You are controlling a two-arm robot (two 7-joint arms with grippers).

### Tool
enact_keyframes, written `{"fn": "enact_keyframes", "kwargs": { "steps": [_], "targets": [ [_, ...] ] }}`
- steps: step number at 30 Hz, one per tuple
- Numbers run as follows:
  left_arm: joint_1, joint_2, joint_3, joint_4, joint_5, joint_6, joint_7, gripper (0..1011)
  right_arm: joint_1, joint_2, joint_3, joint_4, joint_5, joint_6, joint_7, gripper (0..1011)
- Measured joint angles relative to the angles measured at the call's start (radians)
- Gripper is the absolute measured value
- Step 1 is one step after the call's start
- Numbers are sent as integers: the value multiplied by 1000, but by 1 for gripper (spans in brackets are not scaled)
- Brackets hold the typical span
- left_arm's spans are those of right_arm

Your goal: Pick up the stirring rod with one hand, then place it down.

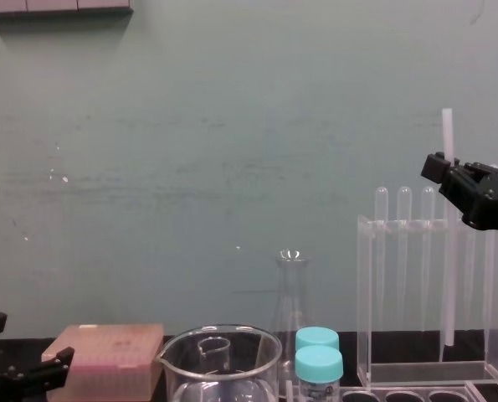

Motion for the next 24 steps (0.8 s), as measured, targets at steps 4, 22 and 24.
{"fn": "enact_keyframes", "kwargs": {
  "steps": [4,22,24],
  "targets": [
    [0,0,0,0,0,0,0,1000,0,0,0,-2,0,-1,0,67],
    [0,0,0,0,0,0,0,1000,1,0,0,-5,3,-6,1,67],
    [0,0,0,0,0,0,0,1000,2,0,0,-6,3,-6,1,67]
  ]
}}
